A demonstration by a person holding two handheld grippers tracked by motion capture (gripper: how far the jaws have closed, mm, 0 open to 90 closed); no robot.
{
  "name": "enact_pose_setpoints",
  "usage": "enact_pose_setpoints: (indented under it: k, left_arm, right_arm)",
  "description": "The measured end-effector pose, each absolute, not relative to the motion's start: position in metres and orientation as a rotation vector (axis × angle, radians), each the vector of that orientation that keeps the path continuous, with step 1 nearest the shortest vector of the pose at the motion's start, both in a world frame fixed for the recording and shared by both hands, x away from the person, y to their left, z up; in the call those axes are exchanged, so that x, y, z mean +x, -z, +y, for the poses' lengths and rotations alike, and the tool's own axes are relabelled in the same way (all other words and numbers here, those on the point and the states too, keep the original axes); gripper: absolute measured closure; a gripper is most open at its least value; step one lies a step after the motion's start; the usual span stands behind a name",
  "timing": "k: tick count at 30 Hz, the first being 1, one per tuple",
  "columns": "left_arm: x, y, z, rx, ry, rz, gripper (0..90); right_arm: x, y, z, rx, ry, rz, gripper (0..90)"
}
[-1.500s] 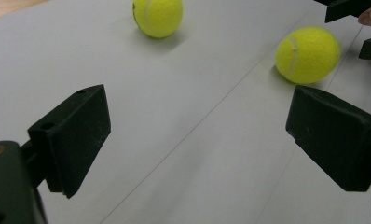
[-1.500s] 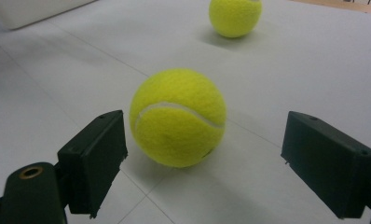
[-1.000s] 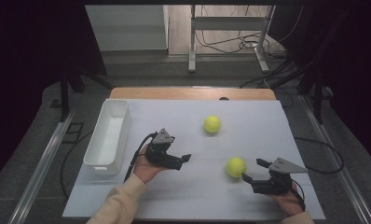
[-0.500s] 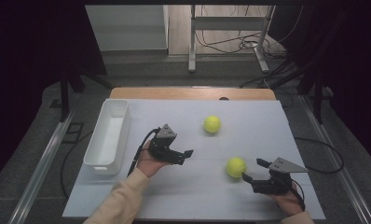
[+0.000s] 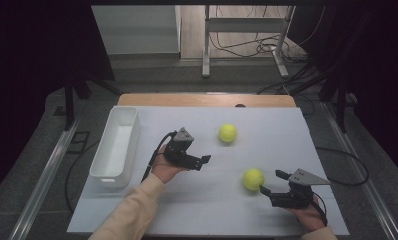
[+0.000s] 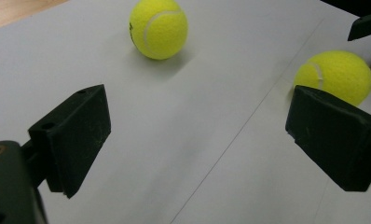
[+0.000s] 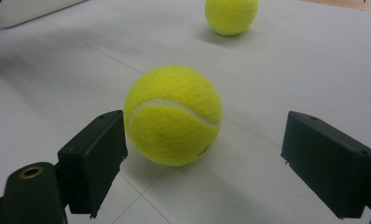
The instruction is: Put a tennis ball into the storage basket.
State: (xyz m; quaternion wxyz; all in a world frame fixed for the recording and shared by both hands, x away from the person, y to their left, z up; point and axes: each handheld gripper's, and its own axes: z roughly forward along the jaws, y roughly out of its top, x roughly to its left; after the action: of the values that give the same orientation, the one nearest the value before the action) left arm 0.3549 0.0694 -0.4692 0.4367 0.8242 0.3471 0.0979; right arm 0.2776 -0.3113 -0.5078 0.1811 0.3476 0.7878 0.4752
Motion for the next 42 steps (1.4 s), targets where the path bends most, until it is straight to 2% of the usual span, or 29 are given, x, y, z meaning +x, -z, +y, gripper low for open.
enact_pose_setpoints:
  k: [42]
  left_arm:
    - [0.396,0.462,0.036,2.083,-0.225,0.862,7.6]
  right_arm:
    - [0.278,0.509,-0.312,0.989,-1.325,2.221,14.4]
